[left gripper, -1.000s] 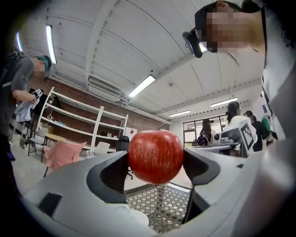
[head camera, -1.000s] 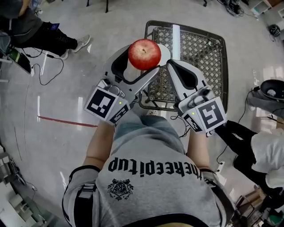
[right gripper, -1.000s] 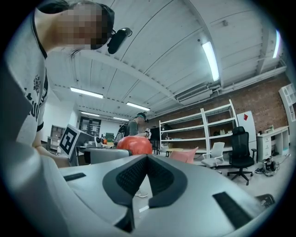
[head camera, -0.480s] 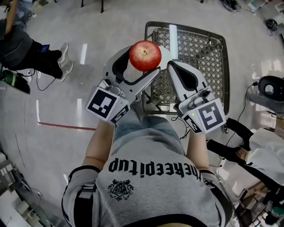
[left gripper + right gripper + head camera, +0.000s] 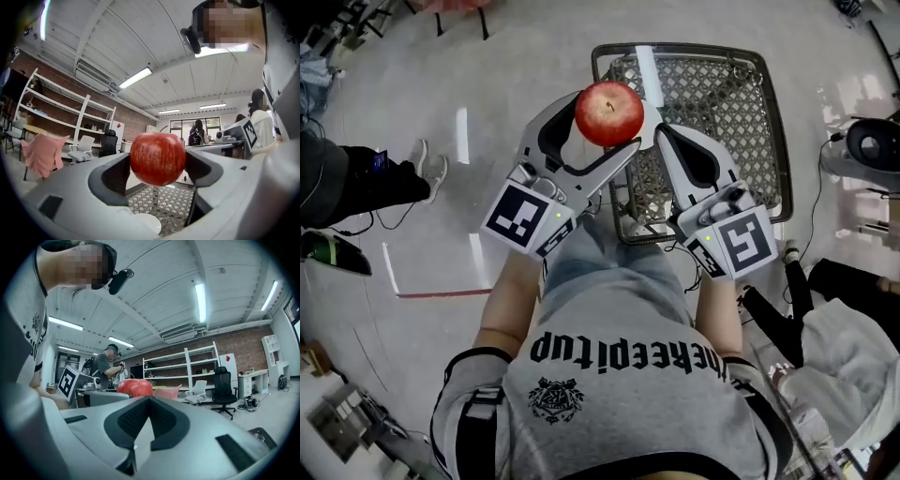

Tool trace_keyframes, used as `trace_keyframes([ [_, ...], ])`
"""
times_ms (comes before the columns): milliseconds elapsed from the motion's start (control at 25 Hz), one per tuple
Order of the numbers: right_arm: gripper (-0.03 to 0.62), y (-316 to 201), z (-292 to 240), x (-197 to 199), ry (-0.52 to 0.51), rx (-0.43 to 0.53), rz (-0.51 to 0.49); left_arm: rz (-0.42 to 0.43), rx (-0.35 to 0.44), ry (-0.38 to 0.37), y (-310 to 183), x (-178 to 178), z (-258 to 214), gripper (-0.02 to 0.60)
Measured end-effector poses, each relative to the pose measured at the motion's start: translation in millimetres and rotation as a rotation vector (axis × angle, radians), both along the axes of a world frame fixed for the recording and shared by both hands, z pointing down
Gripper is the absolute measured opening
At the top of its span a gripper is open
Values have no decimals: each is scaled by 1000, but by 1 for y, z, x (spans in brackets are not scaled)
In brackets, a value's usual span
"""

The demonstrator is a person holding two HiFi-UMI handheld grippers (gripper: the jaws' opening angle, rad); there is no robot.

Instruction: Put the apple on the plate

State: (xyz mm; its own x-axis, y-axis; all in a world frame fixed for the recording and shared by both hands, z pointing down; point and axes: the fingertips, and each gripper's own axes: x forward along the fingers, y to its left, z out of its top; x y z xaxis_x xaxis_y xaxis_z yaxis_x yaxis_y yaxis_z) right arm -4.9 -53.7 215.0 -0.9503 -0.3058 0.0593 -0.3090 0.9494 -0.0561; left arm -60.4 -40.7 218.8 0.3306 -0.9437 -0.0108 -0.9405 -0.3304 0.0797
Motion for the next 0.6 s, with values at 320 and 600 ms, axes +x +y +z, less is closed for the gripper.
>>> trace_keyframes([
  [320,2,-1,3,-1,18,-11,109,118,-6,13,-8,2,6,407],
  [600,2,-7,18,-7,28,-19,207,213,-6,8,-18,-6,22,407],
])
